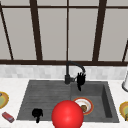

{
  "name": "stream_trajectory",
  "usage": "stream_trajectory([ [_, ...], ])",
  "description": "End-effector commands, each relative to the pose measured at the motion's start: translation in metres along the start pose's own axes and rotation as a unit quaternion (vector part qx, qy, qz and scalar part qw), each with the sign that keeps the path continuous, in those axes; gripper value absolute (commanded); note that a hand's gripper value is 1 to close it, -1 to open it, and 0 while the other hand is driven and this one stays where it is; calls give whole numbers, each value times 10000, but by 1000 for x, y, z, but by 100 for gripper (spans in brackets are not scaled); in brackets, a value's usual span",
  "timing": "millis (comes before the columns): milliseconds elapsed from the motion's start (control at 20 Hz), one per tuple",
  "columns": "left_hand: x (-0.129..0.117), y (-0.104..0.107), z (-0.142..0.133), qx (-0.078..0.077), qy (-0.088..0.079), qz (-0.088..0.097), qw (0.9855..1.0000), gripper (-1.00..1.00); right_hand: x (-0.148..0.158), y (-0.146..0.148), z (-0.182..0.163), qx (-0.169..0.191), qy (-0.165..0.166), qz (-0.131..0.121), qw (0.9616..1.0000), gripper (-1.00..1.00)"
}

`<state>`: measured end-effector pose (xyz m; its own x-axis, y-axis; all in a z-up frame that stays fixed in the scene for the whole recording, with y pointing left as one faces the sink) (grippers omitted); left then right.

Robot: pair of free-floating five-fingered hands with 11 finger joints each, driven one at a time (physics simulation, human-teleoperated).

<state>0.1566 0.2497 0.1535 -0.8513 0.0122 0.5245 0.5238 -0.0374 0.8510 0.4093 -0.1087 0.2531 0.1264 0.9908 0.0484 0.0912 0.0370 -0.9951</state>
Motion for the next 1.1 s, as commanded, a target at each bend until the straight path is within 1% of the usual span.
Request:
stream_trajectory([
  [0,0,0,0,0,0,0,10000,0,18,9,-28,165,-1,35,9999,-100],
  [50,0,0,0,0,0,0,10000,0,17,5,-29,318,156,103,9993,-100],
  [100,0,0,0,0,0,0,10000,0,19,5,-31,372,291,148,9988,-100],
  [150,0,0,0,0,0,0,10000,0,21,5,-32,418,396,174,9982,-100],
  [200,0,0,0,0,0,0,10000,0,24,6,-24,551,433,210,9973,-100],
  [250,0,0,0,0,0,0,10000,0,22,4,-14,634,372,231,9970,-100],
  [300,0,0,0,0,0,0,10000,0,24,5,-4,488,314,242,9980,-100],
  [350,0,0,0,0,0,0,10000,0,26,5,-1,501,321,274,9979,-100],
  [500,0,0,0,0,0,0,10000,0,30,5,5,701,219,348,9967,-100],
  [650,0,0,0,0,0,0,10000,0,30,3,3,837,-113,377,9957,-100],
  [750,0,0,0,0,0,0,10000,0,29,-1,-6,888,-247,315,9952,-100],
  [900,0,0,0,0,0,0,10000,0,29,-2,-14,1131,-495,321,9918,-100],
  [1050,0,0,0,0,0,0,10000,0,30,-4,-25,1285,-694,307,9888,-100],
])
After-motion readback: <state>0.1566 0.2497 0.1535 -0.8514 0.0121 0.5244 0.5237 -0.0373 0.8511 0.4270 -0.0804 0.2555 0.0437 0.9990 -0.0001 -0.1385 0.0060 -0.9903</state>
